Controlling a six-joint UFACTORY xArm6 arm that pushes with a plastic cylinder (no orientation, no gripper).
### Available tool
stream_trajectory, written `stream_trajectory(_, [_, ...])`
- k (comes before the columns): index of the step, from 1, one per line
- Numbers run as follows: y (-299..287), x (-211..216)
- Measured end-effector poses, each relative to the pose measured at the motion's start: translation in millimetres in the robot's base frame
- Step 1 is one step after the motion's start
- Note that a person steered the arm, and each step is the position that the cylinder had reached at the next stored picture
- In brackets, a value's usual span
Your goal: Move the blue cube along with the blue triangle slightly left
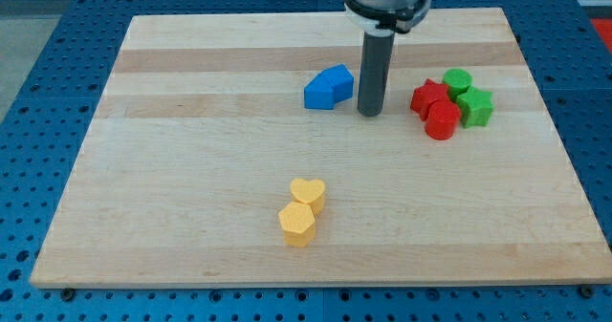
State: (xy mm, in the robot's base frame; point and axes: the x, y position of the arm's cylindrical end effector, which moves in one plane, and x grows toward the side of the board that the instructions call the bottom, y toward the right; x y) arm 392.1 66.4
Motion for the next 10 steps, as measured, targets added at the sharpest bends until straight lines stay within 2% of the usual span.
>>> stream_trajectory(4, [0, -58])
stream_trajectory(8, [-53, -13])
stream_trajectory(9, [-53, -8])
stream_trajectory(10, [-43, 22])
